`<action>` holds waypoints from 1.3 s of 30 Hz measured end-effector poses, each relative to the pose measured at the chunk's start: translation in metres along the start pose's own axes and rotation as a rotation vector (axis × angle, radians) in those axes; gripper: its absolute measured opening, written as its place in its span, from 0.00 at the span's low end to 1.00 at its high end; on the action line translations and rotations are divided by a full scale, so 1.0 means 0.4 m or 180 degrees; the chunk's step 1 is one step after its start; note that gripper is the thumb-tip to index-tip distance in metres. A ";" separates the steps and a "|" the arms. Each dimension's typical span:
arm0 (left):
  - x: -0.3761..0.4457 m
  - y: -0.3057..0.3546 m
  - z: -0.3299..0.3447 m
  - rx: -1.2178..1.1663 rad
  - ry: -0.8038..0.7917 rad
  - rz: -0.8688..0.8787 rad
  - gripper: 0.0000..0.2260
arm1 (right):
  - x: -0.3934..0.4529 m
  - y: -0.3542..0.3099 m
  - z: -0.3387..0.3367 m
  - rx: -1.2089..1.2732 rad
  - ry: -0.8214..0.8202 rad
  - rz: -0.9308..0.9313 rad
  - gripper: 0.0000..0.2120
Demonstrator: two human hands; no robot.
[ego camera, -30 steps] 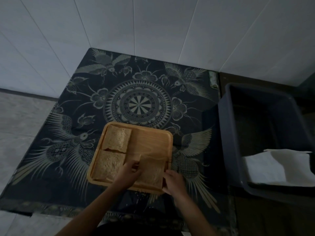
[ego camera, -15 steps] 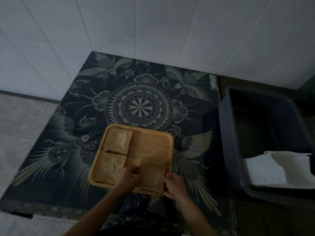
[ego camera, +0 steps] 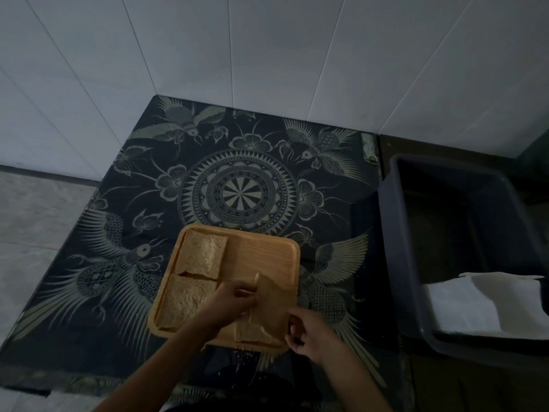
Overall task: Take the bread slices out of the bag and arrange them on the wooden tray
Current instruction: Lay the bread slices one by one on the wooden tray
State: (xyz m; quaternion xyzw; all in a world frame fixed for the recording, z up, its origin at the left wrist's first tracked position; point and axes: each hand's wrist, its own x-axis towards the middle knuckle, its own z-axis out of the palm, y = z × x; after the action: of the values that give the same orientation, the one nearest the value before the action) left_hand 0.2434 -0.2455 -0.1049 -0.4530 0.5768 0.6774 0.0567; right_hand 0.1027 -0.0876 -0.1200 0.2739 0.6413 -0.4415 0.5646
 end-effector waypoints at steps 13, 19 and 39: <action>0.109 0.107 -0.054 -0.0053 0.0090 0.0044 0.13 | 0.057 -0.169 0.038 -0.0699 -0.0027 -0.1013 0.07; 0.167 0.111 -0.081 0.0342 0.0284 0.0151 0.15 | 0.073 -0.223 0.086 -0.1198 0.0086 -0.1315 0.10; 0.214 0.058 -0.063 0.1549 0.0874 0.0669 0.07 | 0.106 -0.179 0.103 -0.2622 0.0700 -0.2105 0.20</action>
State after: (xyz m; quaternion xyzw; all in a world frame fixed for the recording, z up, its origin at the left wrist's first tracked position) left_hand 0.1934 -0.3123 -0.1441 -0.4513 0.7682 0.4538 0.0146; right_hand 0.0527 -0.1627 -0.1413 -0.1421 0.8687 -0.2765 0.3857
